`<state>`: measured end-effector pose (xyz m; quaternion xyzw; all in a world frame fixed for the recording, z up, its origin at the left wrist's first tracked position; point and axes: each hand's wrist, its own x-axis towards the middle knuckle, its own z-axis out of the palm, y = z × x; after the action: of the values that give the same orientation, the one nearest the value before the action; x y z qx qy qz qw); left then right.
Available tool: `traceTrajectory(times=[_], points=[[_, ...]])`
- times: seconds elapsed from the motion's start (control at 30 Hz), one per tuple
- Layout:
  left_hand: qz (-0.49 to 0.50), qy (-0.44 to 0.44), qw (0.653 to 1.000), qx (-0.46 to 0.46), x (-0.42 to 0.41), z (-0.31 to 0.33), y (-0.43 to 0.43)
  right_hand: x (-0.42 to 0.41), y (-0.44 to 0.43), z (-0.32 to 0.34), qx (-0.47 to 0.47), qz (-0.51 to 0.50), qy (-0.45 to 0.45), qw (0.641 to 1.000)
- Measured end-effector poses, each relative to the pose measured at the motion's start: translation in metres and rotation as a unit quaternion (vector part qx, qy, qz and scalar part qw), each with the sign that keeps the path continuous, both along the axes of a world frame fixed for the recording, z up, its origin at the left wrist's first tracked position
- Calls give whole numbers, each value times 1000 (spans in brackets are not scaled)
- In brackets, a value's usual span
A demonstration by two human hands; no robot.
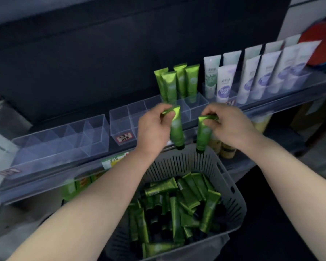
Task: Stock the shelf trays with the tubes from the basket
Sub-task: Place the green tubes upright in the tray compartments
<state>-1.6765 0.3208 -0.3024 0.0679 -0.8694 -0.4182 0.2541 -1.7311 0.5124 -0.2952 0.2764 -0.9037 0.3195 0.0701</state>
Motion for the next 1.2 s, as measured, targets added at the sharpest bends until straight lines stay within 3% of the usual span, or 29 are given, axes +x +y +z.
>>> traceTrajectory(times=[0.1, 0.27, 0.7, 1.07, 1.2], points=[[-2, 46, 999, 5, -29, 38, 11, -13, 9, 26, -15, -17, 41, 999], [23, 89, 994, -63, -81, 76, 23, -33, 17, 50, -34, -27, 78, 996], [41, -80, 984, -153, -152, 39, 35, -57, 25, 41, -43, -28, 91, 994], [6, 48, 983, -177, -121, 49, 20, -79, -5, 58, -59, -54, 142, 987], [-16, 40, 984, -172, -101, 38, 7, -88, -23, 65, -53, -56, 161, 984]])
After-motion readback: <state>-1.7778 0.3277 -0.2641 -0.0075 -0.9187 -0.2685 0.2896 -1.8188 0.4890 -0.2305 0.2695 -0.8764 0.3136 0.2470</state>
